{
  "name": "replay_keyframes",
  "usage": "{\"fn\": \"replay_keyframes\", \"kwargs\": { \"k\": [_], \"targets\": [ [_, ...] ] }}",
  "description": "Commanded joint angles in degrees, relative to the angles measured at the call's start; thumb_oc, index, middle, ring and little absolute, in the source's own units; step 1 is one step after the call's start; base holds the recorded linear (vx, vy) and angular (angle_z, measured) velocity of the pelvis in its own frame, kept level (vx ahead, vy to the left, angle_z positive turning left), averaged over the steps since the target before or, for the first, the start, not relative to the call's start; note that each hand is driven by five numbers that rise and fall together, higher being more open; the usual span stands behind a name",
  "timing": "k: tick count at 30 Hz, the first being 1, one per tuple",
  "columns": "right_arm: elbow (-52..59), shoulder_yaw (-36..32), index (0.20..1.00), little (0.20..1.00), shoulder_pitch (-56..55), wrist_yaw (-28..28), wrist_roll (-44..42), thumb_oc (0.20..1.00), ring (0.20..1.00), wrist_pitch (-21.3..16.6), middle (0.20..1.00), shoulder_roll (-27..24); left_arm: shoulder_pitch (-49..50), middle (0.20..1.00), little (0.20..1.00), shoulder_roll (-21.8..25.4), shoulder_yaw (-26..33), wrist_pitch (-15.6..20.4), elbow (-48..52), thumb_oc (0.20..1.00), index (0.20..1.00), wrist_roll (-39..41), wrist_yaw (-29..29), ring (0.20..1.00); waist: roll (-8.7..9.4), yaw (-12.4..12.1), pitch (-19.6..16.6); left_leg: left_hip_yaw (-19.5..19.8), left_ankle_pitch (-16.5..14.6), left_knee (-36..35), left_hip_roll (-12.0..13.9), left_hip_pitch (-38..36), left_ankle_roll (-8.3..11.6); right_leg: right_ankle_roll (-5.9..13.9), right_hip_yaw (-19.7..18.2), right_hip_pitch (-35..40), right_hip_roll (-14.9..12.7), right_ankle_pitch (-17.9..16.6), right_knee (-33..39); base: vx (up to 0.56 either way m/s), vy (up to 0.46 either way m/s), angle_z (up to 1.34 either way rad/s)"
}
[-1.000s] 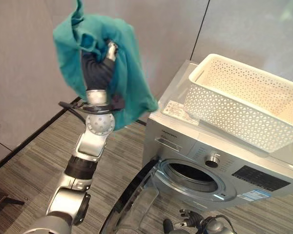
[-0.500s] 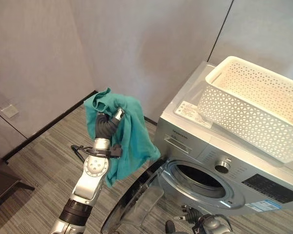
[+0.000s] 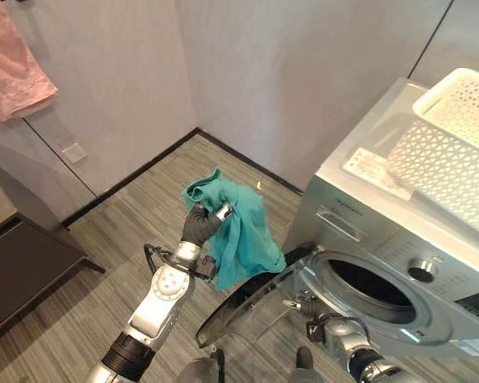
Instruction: Grab the laundry basket,head to the washer,open it,put in the laundry and shut it.
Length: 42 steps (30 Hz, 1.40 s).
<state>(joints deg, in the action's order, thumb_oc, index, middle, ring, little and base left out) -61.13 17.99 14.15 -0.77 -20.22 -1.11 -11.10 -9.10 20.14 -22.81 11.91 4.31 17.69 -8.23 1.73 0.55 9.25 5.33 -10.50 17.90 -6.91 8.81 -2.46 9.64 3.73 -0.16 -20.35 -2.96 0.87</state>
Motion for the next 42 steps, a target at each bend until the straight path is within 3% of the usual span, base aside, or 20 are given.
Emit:
{"fn": "replay_keyframes", "kwargs": {
  "k": [1,2,5,7,9,12,17,19,20,22,25,27,28,29,31,32,34,38,42],
  "targets": [
    [0.55,1.19,1.0,1.0,1.88,2.2,-2.44,1.0,1.0,-1.31,1.0,6.09,-1.31,0.2,0.2,1.21,1.78,3.96,4.89,0.2,0.2,1.5,0.31,0.2,-0.5,-3.42,-1.73,-1.9,-8.4,3.27,0.6,-2.72,-3.33,2.48,1.83,-9.62,-5.47,-10.41,-1.69,-0.05,0.201,-0.04],
    [0.55,1.2,1.0,1.0,1.89,2.2,-2.44,1.0,1.0,-1.31,1.0,6.09,-1.31,0.2,0.2,1.2,1.79,3.95,4.89,0.2,0.2,1.5,0.32,0.2,-0.5,-3.4,-1.72,-1.88,-8.39,3.25,0.6,-2.74,-3.33,2.47,1.85,-9.6,-5.47,-10.4,-1.7,-0.08,0.23,-0.08],
    [-1.68,0.05,1.0,1.0,2.78,2.4,-5.36,1.0,1.0,-2.07,1.0,6.57,-1.5,0.2,0.2,1.5,1.29,4.13,5.87,0.2,0.2,1.76,0.79,0.2,-3.64,-3.47,-2.08,-0.87,-3.93,-3.04,0.47,-4.3,-3.57,0.65,3.66,-8.37,-2.46,-4.2,-8.15,-0.06,0.182,-0.1],
    [-3.93,-1.32,1.0,1.0,3.37,2.04,-7.0,1.0,1.0,-2.66,1.0,7.5,-1.47,0.2,0.2,1.69,1.6,4.03,7.12,0.2,0.2,2.44,0.8,0.2,-5.69,-4.92,-3.69,-0.67,-1.18,-8.39,0.62,-5.93,-2.99,-0.3,9.71,-5.46,-0.39,1.62,-12.42,-0.04,0.16,0.28],
    [-6.2,-2.53,1.0,1.0,4.47,1.46,-8.02,1.0,1.0,-2.78,1.0,8.27,-1.93,0.2,0.2,2.38,2.83,4.12,9.26,0.2,0.2,2.25,0.47,0.2,-6.56,-7.56,-5.28,-1.76,0.41,-10.83,0.9,-6.0,-2.67,-0.96,16.02,-2.01,0.21,5.25,-13.21,0.0,0.058,0.07],
    [-7.87,-3.59,1.0,1.0,6.08,0.83,-8.49,1.0,1.0,-3.11,1.0,8.3,-2.41,0.2,0.2,2.86,3.69,4.52,11.54,0.2,0.2,2.43,-0.08,0.2,-7.26,-10.67,-6.92,-3.0,2.3,-13.66,1.24,-6.11,-2.65,-1.05,21.56,1.01,0.63,7.74,-15.24,-0.01,0.025,-0.2],
    [-8.19,-3.14,1.0,1.0,7.56,0.56,-9.03,1.0,1.0,-3.68,1.0,7.93,-2.49,0.2,0.2,2.81,2.87,4.79,12.05,0.2,0.2,4.16,0.21,0.2,-6.69,-12.41,-7.45,-3.57,4.48,-14.97,1.29,-4.78,-2.34,-1.28,19.72,3.24,4.94,11.4,-15.31,-0.08,-0.049,-0.07],
    [-7.65,-1.79,1.0,1.0,9.55,-0.1,-8.8,1.0,1.0,-4.02,1.0,7.8,-1.65,0.2,0.2,3.18,3.11,4.91,13.25,0.2,0.2,5.14,0.25,0.2,-5.52,-14.87,-6.9,-4.84,6.12,-14.89,1.71,-1.84,-1.29,-2.15,21.08,4.94,6.83,12.34,-9.7,-0.25,-0.169,-0.19],
    [-7.66,-1.8,1.0,1.0,9.57,-0.11,-8.8,1.0,1.0,-4.02,1.0,7.82,-1.65,0.2,0.2,3.2,3.11,4.9,13.27,0.2,0.2,5.15,0.26,0.2,-5.52,-14.92,-6.97,-4.87,6.12,-14.87,1.77,-1.75,-1.26,-2.19,21.06,4.91,6.92,12.23,-9.53,-0.23,-0.2,-0.34],
    [-7.98,-1.2,1.0,1.0,13.46,-1.03,-9.25,1.0,1.0,-4.67,1.0,6.95,-0.53,0.2,0.2,3.84,2.83,5.07,16.13,0.2,0.2,7.66,1.85,0.2,-4.64,-16.76,-5.44,-4.26,8.19,-14.7,3.85,1.26,0.07,-3.26,19.5,4.73,9.62,12.22,-3.85,-0.29,-0.281,-0.21],
    [-9.14,-1.42,1.0,1.0,17.69,-2.86,-9.67,1.0,1.0,-5.48,1.0,5.62,-1.07,0.2,0.2,4.51,2.46,5.87,18.42,0.2,0.2,9.75,2.59,0.2,-4.33,-18.05,-3.69,0.31,9.42,-14.44,3.97,3.52,1.4,-3.91,18.7,4.8,11.42,11.5,-0.37,-0.26,-0.221,-0.37],
    [-9.99,-2.45,1.0,1.0,20.35,-3.61,-9.89,1.0,1.0,-5.6,1.0,3.57,-2.46,0.2,0.2,4.62,2.51,6.4,19.83,0.2,0.2,11.14,2.8,0.2,-5.06,-18.78,-2.31,6.03,10.54,-13.34,2.69,6.0,2.96,-4.45,18.79,4.12,12.01,11.36,0.55,-0.21,-0.115,-0.01],
    [-10.0,-2.45,1.0,1.0,20.36,-3.61,-9.89,1.0,1.0,-5.6,1.0,3.57,-2.46,0.2,0.2,4.62,2.51,6.4,19.83,0.2,0.2,11.15,2.8,0.2,-5.06,-18.75,-2.31,6.06,10.54,-13.33,2.69,6.01,2.96,-4.45,18.82,4.12,12.01,11.36,0.55,-0.18,-0.087,0.24],
    [-10.5,-2.62,1.0,1.0,22.44,-4.07,-9.85,1.0,1.0,-5.46,1.0,2.26,-3.26,0.2,0.2,4.59,2.21,6.39,21.38,0.2,0.2,12.62,3.7,0.2,-5.98,-19.62,-1.57,12.51,11.26,-13.47,0.93,6.72,4.28,-4.98,18.44,3.16,12.26,11.39,0.06,-0.14,-0.066,0.18],
    [-11.02,-2.3,1.0,1.0,24.71,-4.35,-9.19,1.0,1.0,-5.04,1.0,1.02,-2.9,0.2,0.2,4.69,1.33,5.26,22.74,0.2,0.2,16.06,5.89,0.2,-7.08,-20.58,-1.43,20.06,11.18,-13.26,-1.82,7.02,4.57,-5.39,16.41,1.84,12.6,11.06,-0.2,-0.13,-0.04,0.02],
    [-11.05,-2.3,1.0,1.0,24.76,-4.33,-9.19,1.0,1.0,-5.04,1.0,1.01,-2.91,0.2,0.2,4.68,1.38,5.23,22.76,0.2,0.2,16.12,5.94,0.2,-7.11,-20.55,-1.42,20.1,11.15,-13.19,-1.83,7.08,4.58,-5.4,16.44,1.8,12.61,11.09,-0.26,-0.05,0.013,-0.06],
    [-11.45,-2.58,1.0,1.0,26.54,-3.74,-9.39,1.0,1.0,-4.37,1.0,1.54,1.03,0.2,0.2,4.86,1.3,3.0,23.71,0.2,0.2,22.57,9.31,0.2,-8.56,-22.22,-1.81,27.54,10.85,-12.4,-4.25,6.56,3.96,-5.54,12.86,0.5,13.03,9.81,0.16,-0.02,0.029,-0.23],
    [-11.54,-3.04,1.0,1.0,26.94,-3.14,-9.97,1.0,1.0,-4.38,1.0,2.36,6.04,0.2,0.2,6.24,2.67,1.58,23.92,0.2,0.2,24.21,10.86,0.2,-9.14,-24.47,-2.19,31.86,10.16,-12.02,-4.51,4.55,3.79,-5.82,9.73,0.55,13.98,8.91,1.59,0.02,-0.017,-0.82],
    [-9.02,-2.75,1.0,1.0,27.91,-2.7,-12.42,1.0,1.0,-5.02,1.0,1.86,8.43,0.2,0.2,6.12,2.55,1.36,22.87,0.2,0.2,23.94,10.84,0.2,-9.06,-23.14,0.01,30.6,10.51,-10.75,-4.86,5.15,3.91,-6.36,8.92,-0.39,14.6,8.96,0.9,-0.04,-0.004,-0.1]
  ]
}}
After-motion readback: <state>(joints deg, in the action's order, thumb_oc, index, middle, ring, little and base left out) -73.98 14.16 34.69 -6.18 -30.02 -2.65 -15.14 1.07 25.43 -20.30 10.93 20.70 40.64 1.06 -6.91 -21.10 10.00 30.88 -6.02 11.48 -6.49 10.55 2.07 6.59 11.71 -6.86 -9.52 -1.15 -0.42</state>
